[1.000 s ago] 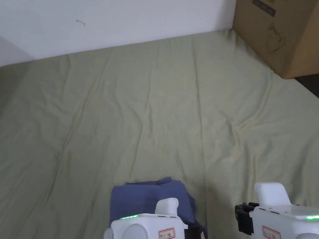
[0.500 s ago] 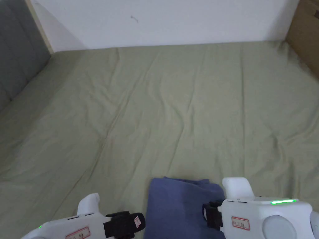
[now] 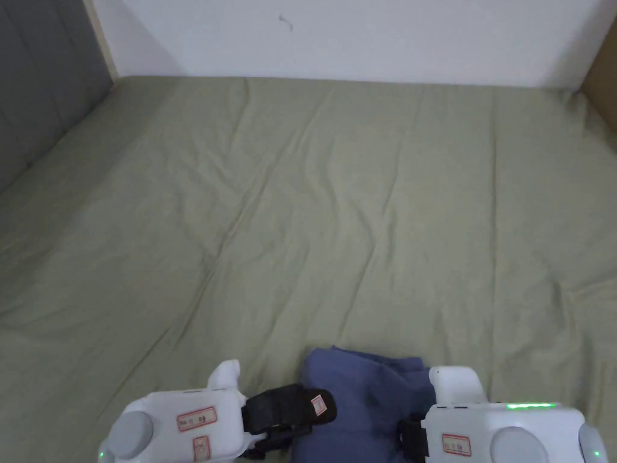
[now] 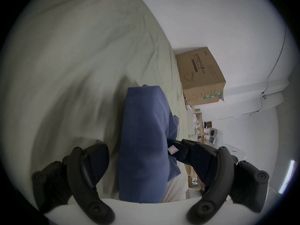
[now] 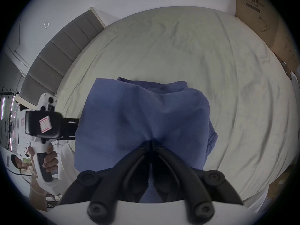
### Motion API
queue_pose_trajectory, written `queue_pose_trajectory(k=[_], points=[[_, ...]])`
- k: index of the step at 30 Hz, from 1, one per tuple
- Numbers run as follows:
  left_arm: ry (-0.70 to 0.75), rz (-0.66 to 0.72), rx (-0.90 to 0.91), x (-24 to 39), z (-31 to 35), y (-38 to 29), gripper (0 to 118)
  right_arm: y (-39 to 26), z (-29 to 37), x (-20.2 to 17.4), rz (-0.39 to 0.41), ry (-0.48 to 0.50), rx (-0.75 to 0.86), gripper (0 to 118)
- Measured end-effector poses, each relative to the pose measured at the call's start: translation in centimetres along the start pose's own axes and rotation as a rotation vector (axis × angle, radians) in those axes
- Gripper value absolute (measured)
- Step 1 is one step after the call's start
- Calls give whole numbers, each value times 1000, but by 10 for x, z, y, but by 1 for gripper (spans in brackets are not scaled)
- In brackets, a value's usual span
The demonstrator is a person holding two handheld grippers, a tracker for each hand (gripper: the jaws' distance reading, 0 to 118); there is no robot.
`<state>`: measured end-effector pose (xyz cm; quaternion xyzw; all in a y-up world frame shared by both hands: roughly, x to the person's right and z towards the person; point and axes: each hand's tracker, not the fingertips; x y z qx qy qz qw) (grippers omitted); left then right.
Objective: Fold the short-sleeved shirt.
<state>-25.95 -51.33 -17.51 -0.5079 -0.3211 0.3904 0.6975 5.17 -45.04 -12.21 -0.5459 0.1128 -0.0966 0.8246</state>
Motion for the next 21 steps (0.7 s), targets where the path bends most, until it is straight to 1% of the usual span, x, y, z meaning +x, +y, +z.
queue_pose_trajectory(k=[2, 4, 5, 6, 7, 8, 9, 10, 13, 16, 19, 21], points=[[2, 18, -30, -3, -14, 9, 107, 0, 1, 1, -3, 0, -3, 3], [-74, 15, -52, 0, -22, 10, 107, 1, 0, 1, -8, 3, -6, 3], [-95, 19, -69, 1, -29, 12, 100, 1, 0, 2, -11, 5, -7, 3], [-87, -3, -93, 3, -35, 12, 82, 1, 1, 1, -13, 5, -7, 3], [12, -72, -109, 5, -43, 11, 47, 1, 1, 1, -17, -1, -7, 3], [114, -86, -137, 2, -49, 10, 30, 3, 2, 0, -20, -14, -9, 3], [38, 31, -144, -8, -47, 13, 30, 4, 2, 0, -20, -9, -10, 3], [-63, 73, -118, -11, -38, 17, 30, 5, 4, 1, -20, -7, -8, 3], [19, 31, -98, -1, -27, 16, 30, 8, 11, -6, -22, 12, 5, 3], [70, -74, -96, 7, -11, 22, 30, 8, 22, -13, 7, 7, 35, 3], [124, -110, -75, 4, 19, 38, 30, 9, 32, -19, 13, 19, 64, 3], [210, -128, -50, -1, 47, 52, 30, 10, 37, -22, 17, 21, 83, 3]])
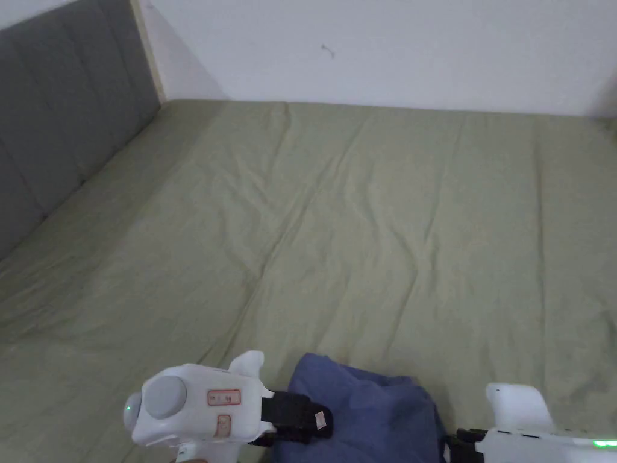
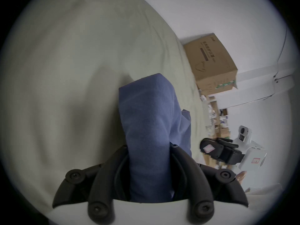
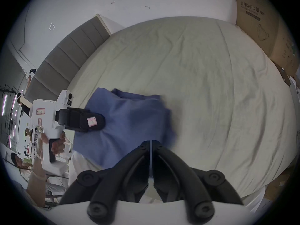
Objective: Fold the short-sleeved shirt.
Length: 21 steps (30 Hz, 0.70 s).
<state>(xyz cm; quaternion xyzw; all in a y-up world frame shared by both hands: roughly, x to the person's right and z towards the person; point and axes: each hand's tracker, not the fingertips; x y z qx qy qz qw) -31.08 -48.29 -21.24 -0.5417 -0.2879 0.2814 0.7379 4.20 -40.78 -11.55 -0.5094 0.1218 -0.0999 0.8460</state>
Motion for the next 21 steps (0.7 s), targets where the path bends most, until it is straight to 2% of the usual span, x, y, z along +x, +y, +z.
queue_pose_trajectory(k=[6, 11, 13, 15, 17, 19, 21], points=[[316, -73, 16, -45, 94, 59, 30, 5, 2, -4, -16, -8, 36, 3], [762, -162, -38, -81, 153, 112, 30, 10, -12, -8, -32, -23, 34, 3], [907, -157, -35, -99, 169, 127, 29, 12, -17, -11, -27, -44, 37, 3], [1076, -169, -41, -116, 183, 139, 29, 14, -17, -11, -57, -62, 64, 3], [1156, -171, -30, -133, 194, 146, 29, 18, -17, -10, -83, -52, 74, 3], [1151, -110, 28, -136, 203, 141, 31, 21, -18, -10, -79, -64, 76, 3], [1151, -41, 100, -142, 206, 139, 62, 23, -21, -10, -74, -79, 73, 3]])
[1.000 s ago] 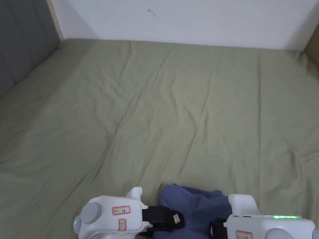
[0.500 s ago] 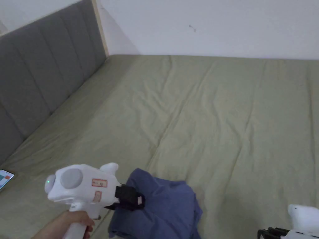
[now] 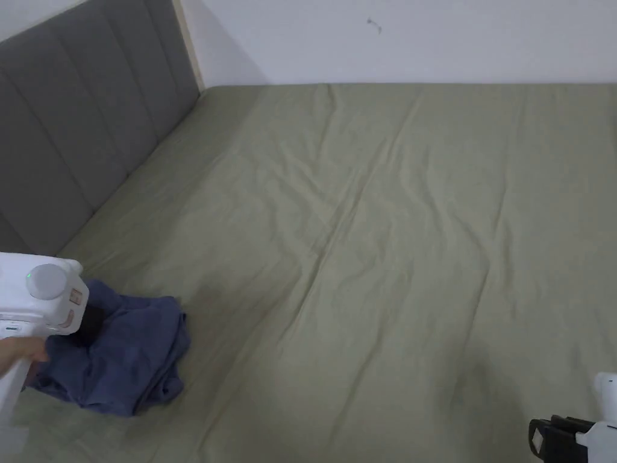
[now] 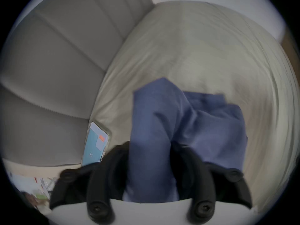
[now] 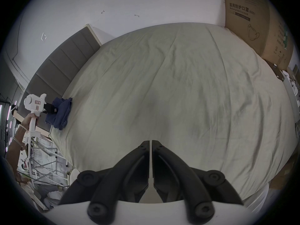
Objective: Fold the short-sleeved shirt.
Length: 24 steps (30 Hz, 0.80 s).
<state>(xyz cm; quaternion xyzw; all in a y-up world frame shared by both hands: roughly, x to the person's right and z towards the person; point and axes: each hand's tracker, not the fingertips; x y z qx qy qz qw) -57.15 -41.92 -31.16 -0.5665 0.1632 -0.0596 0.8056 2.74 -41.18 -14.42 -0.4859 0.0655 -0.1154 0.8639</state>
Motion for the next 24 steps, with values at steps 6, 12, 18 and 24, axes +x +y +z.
queue_pose_trajectory(k=[6, 12, 18, 24], points=[[20, 80, 27, -11, 25, -10, 101, -5, 3, -2, 21, 12, -7, 3], [-160, 131, 195, 18, 96, -28, 1, -10, 13, 0, 15, 29, 6, 3], [-453, 110, 355, 99, 182, -80, 0, -15, 42, 5, 51, 6, 81, 3], [-428, 20, 484, 175, 249, -128, 0, -19, 82, 14, 49, -43, 194, 3]])
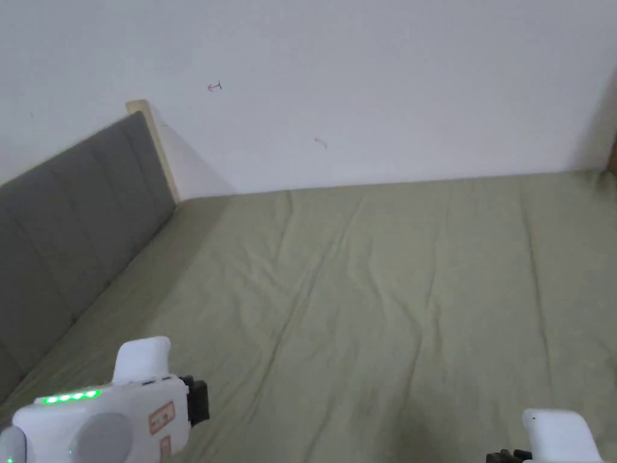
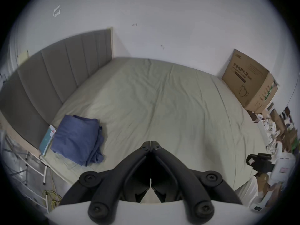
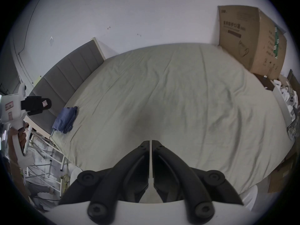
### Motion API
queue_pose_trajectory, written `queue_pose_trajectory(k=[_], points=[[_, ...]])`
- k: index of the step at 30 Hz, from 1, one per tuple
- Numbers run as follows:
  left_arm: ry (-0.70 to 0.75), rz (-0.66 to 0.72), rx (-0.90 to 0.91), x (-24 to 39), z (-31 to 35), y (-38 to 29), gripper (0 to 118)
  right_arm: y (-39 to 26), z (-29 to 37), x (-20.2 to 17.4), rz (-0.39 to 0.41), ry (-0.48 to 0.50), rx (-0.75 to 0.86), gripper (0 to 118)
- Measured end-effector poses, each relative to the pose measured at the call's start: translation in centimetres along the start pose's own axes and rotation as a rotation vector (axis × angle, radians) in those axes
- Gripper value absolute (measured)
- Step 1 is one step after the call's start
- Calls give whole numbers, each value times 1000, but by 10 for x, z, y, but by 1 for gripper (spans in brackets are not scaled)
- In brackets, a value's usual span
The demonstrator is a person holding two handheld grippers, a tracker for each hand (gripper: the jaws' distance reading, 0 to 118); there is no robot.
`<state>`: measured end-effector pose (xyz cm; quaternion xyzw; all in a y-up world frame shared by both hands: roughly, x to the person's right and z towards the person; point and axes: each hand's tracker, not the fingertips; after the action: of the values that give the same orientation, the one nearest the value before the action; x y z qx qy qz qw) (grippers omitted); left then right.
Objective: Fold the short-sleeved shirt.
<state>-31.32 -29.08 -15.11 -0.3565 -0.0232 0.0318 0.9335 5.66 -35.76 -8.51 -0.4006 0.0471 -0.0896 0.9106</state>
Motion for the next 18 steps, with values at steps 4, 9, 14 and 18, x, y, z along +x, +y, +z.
queue_pose_trajectory(k=[4, 9, 14, 18], points=[[16, -9, 123, 53, 40, -12, 0, 3, 29, 3, 10, -27, 99, 3], [98, -77, 292, 108, 79, -22, 0, 11, 70, -1, 50, -87, 272, 3], [69, -108, 463, 146, 115, -34, 0, 14, 114, -5, 87, -163, 479, 3], [82, -85, 559, 158, 141, -44, 0, 12, 143, -4, 74, -184, 566, 3]])
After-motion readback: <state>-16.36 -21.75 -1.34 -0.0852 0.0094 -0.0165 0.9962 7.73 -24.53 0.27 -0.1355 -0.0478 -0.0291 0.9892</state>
